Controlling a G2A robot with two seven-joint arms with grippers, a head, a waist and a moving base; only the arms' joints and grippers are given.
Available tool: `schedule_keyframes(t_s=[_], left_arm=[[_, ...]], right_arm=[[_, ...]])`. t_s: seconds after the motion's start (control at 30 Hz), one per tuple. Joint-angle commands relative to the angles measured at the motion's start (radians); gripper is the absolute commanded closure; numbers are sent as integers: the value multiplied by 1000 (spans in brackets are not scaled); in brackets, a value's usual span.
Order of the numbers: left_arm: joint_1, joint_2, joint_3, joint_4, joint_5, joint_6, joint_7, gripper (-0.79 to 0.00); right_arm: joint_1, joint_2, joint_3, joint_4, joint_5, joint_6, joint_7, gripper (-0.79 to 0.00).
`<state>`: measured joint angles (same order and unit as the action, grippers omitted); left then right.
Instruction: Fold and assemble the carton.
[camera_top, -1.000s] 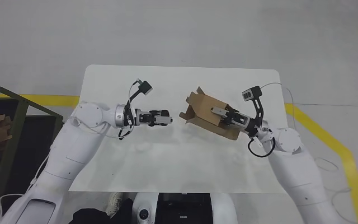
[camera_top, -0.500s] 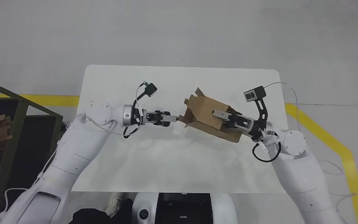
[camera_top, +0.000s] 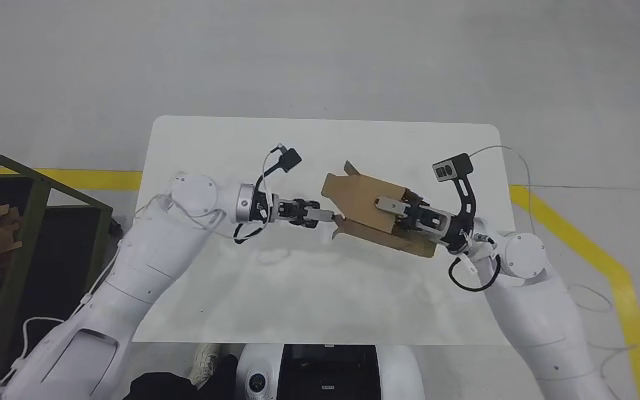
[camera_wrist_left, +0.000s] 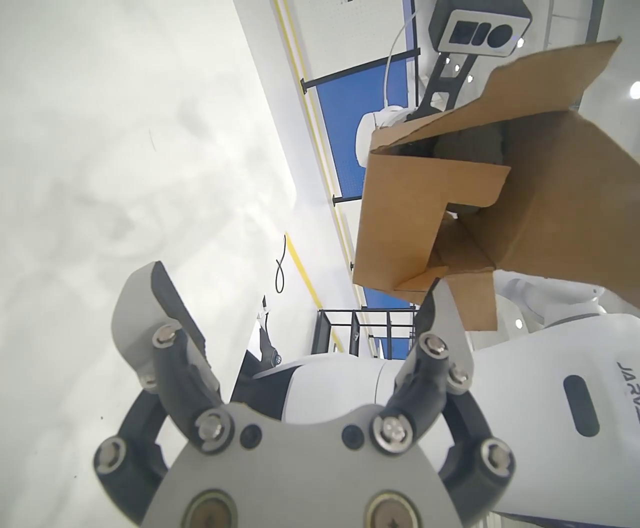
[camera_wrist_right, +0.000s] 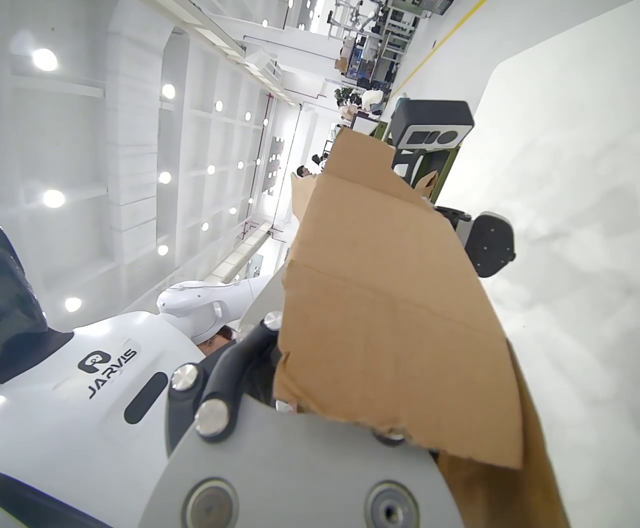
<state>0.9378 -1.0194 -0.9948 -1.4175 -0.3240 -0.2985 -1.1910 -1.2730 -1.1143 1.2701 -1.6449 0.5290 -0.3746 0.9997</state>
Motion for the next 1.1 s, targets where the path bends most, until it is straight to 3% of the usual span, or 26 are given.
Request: schedule_keyframes(t_s=[0.0,0.33,0.73,1.07], left_arm=[[3,2,-9,0,-7,-5,-6,-785],[29,11,-45,-14,-18,-21,-11,-785],[102,36,-148,-42,-34,-41,6,-785],[63,16,-56,-29,3,-1,6,-785]], right_arm=[[0,0,1,3,3,1,2,0],[0,0,-1,15,21,-9,9,0],[-12,2,5,10,38,-12,22,0],[-10,1,-8,-12,45,-13,31,0]])
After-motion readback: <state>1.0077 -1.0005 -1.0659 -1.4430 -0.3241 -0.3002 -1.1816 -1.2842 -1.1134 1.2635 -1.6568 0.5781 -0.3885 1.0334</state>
